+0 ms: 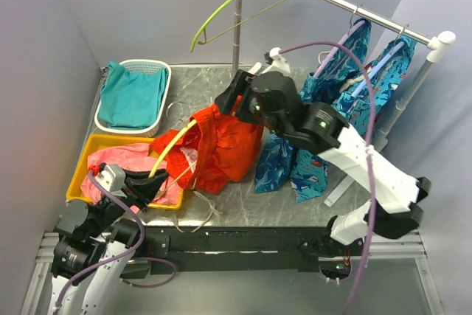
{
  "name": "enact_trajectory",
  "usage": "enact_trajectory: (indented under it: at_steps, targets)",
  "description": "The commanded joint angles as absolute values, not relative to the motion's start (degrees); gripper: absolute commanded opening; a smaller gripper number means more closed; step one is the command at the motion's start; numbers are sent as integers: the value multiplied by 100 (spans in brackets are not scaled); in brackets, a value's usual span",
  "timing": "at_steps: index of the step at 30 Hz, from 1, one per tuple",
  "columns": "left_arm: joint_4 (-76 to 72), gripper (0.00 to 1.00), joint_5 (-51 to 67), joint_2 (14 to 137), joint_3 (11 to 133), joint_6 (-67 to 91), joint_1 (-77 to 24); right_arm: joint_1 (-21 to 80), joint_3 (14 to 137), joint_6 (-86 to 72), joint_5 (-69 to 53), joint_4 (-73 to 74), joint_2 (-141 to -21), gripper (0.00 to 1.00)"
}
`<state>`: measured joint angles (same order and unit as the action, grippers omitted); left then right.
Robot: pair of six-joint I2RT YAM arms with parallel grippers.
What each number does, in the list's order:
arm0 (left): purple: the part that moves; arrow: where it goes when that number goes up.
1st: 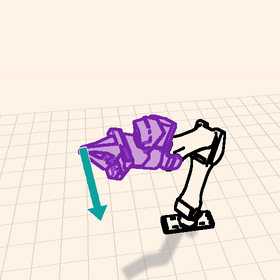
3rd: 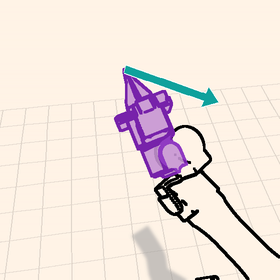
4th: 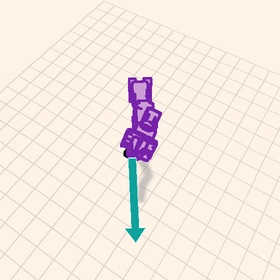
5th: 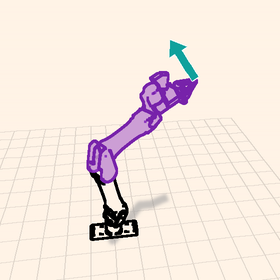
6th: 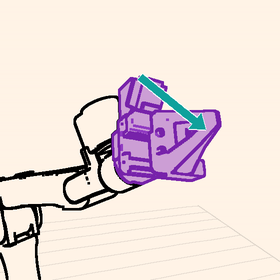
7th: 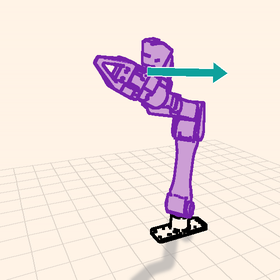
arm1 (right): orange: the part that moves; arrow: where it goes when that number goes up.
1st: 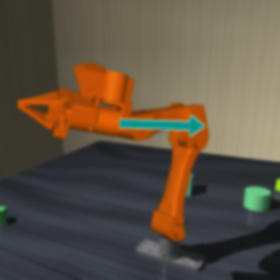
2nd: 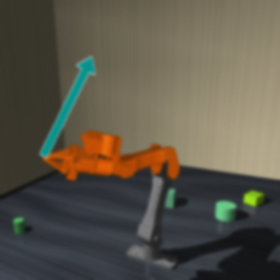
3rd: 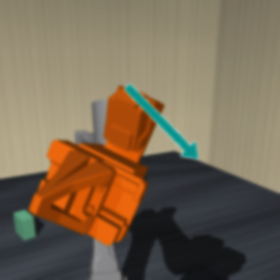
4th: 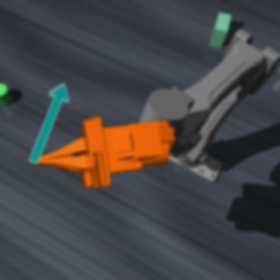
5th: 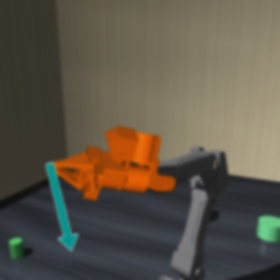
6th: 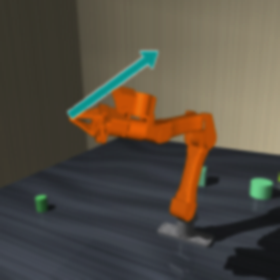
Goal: Place the shorts on the hanger
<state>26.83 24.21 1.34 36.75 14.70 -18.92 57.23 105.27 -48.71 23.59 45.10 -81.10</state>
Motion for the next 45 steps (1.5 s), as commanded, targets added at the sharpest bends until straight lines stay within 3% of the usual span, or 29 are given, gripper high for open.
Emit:
enact_trajectory:
  at_steps: [1,4,7,10,13,14,16,17,18,20,21,24,30,32,37,41,45]
  targets:
    - [1714,1,2777,149,3797,1363,-1899,5607,11038,-5229,2127,4701,-8630,74]
    - [1688,1,2821,184,3823,1283,-1934,5581,11188,-5282,1969,4834,-8859,72]
    - [1749,1,2751,220,3884,1178,-1942,5564,11180,-5282,1846,4834,-8938,60]
    - [1837,1,2524,229,3981,1125,-1969,5511,11048,-5300,1680,4755,-8904,43]
    - [1872,2,2409,272,4043,1177,-1995,5467,10820,-5300,1478,4545,-8816,21]
    - [1889,4,2391,272,4060,1230,-1995,5449,10785,-5300,1424,4466,-8807,9]
    - [1925,14,2312,299,4148,1300,-2004,5406,10775,-5282,1319,4456,-8824,0]
    - [1994,24,2242,308,4192,1388,-2021,5388,10775,-5282,1257,4456,-8842,0]
    - [2056,46,2172,325,4297,1441,-2030,5362,10775,-5282,1213,4456,-8850,0]
    - [2153,61,2110,343,4446,1607,-2048,5300,10732,-5291,1117,4395,-8833,0]
    - [2171,74,2083,351,4491,1704,-2048,5291,10671,-5282,1090,4368,-8790,0]
    - [2311,88,1926,439,4667,2091,-2048,5247,10556,-5291,1029,4263,-8649,0]
    - [3303,77,257,1044,4948,2916,-2039,5247,10354,-5370,871,3982,-8289,0]
    - [3428,65,280,1282,4800,3233,-2039,5238,10275,-5440,826,3824,-8192,0]
    - [3638,53,115,2153,4299,3884,-2039,5230,10318,-5555,835,3613,-7954,0]
    - [3692,53,-334,2189,4246,4349,-2048,5230,10423,-5616,835,3420,-7823,0]
    - [3490,51,-54,2180,4061,4596,-2048,5229,10581,-5634,791,3278,-7822,0]
